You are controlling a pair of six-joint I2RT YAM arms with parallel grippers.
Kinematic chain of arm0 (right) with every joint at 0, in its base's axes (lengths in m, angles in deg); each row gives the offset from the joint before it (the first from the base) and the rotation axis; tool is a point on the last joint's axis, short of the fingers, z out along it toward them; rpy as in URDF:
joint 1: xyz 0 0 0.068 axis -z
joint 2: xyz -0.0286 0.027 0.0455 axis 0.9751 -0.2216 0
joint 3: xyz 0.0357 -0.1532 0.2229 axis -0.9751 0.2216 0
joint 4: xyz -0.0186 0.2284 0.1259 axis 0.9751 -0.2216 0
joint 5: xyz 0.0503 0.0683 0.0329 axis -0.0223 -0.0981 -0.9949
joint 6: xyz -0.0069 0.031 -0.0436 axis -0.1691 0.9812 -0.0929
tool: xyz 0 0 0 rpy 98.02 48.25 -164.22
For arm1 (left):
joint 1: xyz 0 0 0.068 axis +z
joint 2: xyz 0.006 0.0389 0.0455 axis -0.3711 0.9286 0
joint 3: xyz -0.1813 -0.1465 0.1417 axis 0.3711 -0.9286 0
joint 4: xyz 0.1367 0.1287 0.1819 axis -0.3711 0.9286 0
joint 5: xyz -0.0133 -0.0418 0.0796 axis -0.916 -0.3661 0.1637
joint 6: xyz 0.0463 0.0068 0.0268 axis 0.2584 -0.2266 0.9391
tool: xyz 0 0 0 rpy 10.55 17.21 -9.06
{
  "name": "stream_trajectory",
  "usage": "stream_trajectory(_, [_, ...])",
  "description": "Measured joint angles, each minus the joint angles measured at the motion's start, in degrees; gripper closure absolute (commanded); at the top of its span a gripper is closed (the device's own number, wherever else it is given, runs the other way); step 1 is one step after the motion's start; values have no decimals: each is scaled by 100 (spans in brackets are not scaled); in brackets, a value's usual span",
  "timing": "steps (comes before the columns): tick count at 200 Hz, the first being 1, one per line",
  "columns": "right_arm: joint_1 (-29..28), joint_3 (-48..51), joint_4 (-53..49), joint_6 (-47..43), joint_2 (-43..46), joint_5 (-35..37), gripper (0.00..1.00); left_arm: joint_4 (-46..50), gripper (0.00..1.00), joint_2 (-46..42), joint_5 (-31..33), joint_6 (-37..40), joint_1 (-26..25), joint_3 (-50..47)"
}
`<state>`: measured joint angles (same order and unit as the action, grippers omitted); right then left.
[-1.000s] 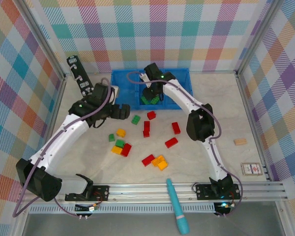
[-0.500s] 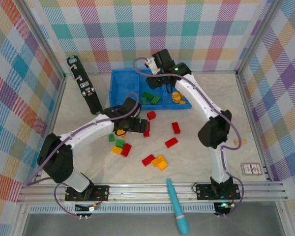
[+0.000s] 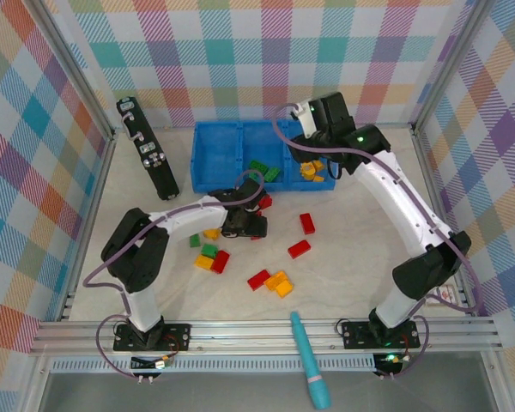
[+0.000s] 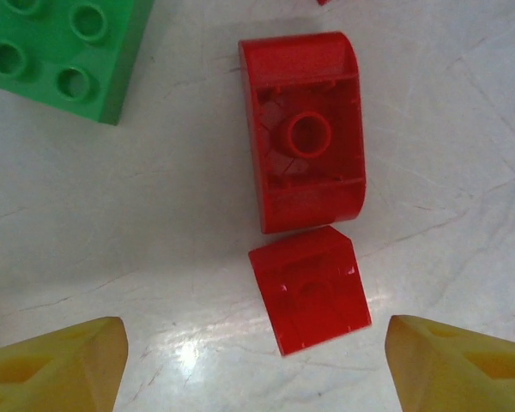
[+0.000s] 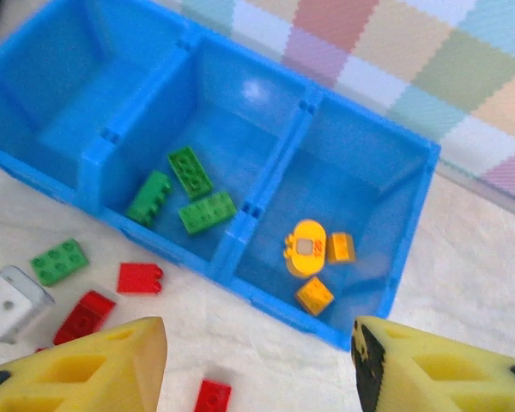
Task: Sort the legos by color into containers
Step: Pick up the lego from the center of the table.
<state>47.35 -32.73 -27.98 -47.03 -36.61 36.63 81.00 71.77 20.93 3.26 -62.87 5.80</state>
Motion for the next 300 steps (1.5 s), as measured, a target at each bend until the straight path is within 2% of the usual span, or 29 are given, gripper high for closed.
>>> stream_trajectory(69, [636, 817, 111, 201, 678, 35, 39, -28, 35, 452, -162, -297, -55, 286])
stream_trajectory(94, [765, 861, 201, 264, 826, 11, 39, -20, 44, 595, -225, -350, -76, 345])
stream_trajectory(137, [874, 1054, 374, 264, 844, -103, 38, 9, 66, 643, -260, -496, -87, 354])
stream_trajectory(165, [984, 1130, 426, 264, 844, -166, 39, 114, 73, 643, -236, -516, -87, 428])
stream_trajectory(200, [1108, 1220, 485, 284, 852, -249, 38, 614, 74, 636, 15, -431, -90, 715])
stream_trajectory(233, [1185, 1458, 485, 413, 1040, -369, 36, 1207, 74, 505, 367, -103, 50, 1532])
stream_trajectory(265, [1198, 1705, 474, 564, 1384, -466, 36, 1493, 74, 238, 612, 260, 605, 2557])
stream_trajectory(300, [1228, 1952, 439, 765, 1700, -570, 30, 1552, 74, 205, 809, 610, 1338, 3370])
